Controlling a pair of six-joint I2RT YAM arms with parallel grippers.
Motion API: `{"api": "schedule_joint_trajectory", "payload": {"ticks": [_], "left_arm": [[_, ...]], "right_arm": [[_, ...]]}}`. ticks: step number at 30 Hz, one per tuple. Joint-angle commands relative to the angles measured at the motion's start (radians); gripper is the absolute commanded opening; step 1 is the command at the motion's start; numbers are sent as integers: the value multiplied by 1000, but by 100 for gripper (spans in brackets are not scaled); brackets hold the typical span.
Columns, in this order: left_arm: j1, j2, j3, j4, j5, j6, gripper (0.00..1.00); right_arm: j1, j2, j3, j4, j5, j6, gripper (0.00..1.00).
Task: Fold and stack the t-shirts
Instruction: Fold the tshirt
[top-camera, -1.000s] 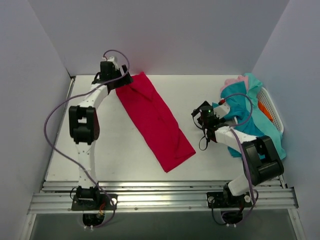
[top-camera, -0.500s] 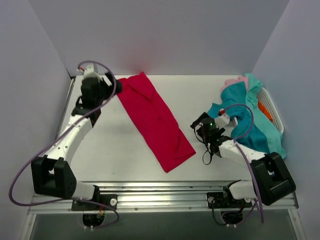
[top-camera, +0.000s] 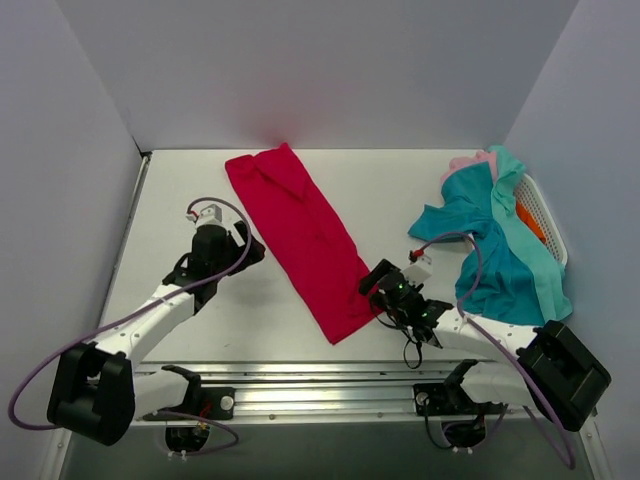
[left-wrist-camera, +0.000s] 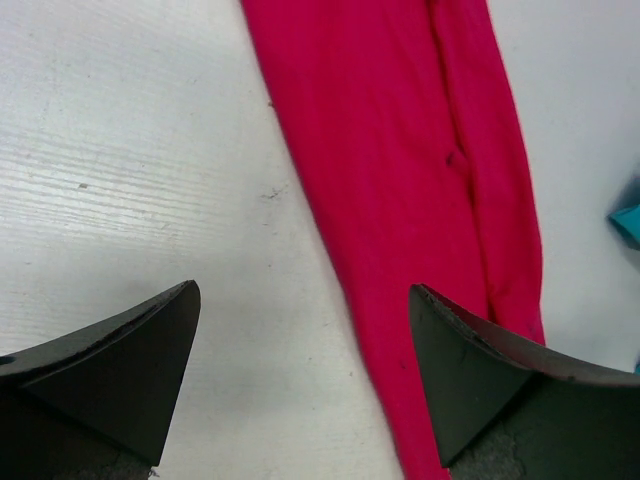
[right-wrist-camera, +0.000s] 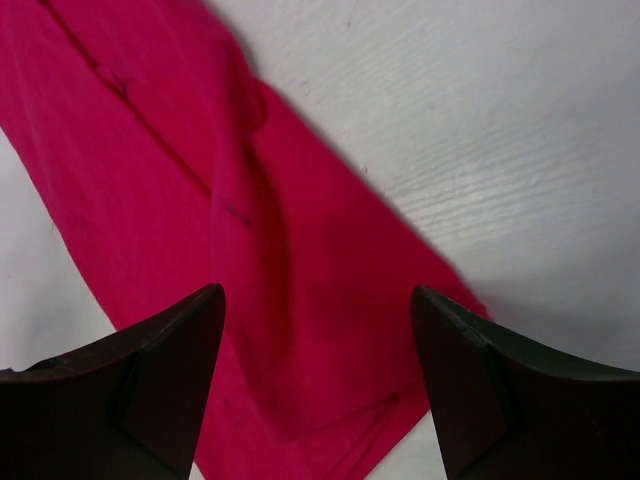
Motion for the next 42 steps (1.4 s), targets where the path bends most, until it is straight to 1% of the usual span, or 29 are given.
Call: {"api": "schedule_joint_trajectory", "payload": {"ticks": [1, 5, 6, 7, 11, 12, 14, 17, 20, 22, 23, 25, 29, 31, 32, 35, 37, 38, 40, 41, 42], "left_arm": [[-18, -70, -22, 55, -27, -36, 94], [-35, -107, -41, 52, -29, -43, 94], [-38, -111, -41, 8, -30, -42, 94], [-39, -122, -41, 0, -33, -42, 94], [-44, -157, -53, -15, -52, -34, 94], [-44, -168, -62, -9, -56, -34, 94], [-44, -170, -71, -3, -61, -37, 94], [-48, -158, -78, 15, -50, -40, 94], [-53, -136, -73, 23, -46, -40, 94], [-55, -128, -75, 31, -44, -40, 94], [-56, -127, -76, 34, -44, -39, 94], [-59, -122, -78, 34, -46, -36, 94], [-61, -112, -78, 34, -50, -30, 94], [-61, -99, -79, 34, -52, -30, 94], [-61, -95, -78, 69, -52, -30, 94], [-62, -75, -76, 81, -47, -28, 94], [-64, -61, -73, 83, -49, -27, 94], [-64, -58, -73, 84, -50, -25, 94], [-64, -52, -74, 86, -50, -25, 94], [-64, -50, -75, 89, -50, -25, 94], [-64, -49, -76, 90, -46, -25, 94]], "right_arm": [[83, -13, 12, -65, 123, 90, 70], [154, 6, 24, -106, 172, 128, 69], [162, 6, 25, -117, 180, 134, 69], [177, 3, 28, -132, 204, 140, 69], [186, -69, 74, -302, 299, 153, 70], [186, -114, 79, -327, 316, 153, 71], [183, -152, 88, -388, 366, 151, 74], [159, -183, 98, -416, 396, 143, 77], [142, -151, 91, -387, 382, 133, 77], [137, -99, 79, -369, 362, 134, 77], [139, -80, 73, -316, 353, 134, 77], [137, -19, 59, -262, 332, 137, 77], [137, 81, 50, -196, 301, 145, 77], [143, 130, 48, -150, 278, 140, 76], [145, 159, 50, -139, 273, 139, 75], [151, 200, 58, -113, 259, 134, 73], [156, 211, 58, -93, 255, 131, 66], [156, 217, 56, -88, 249, 127, 57], [157, 220, 56, -77, 241, 125, 43], [156, 220, 56, -77, 241, 125, 38], [157, 222, 55, -74, 238, 124, 28]]}}
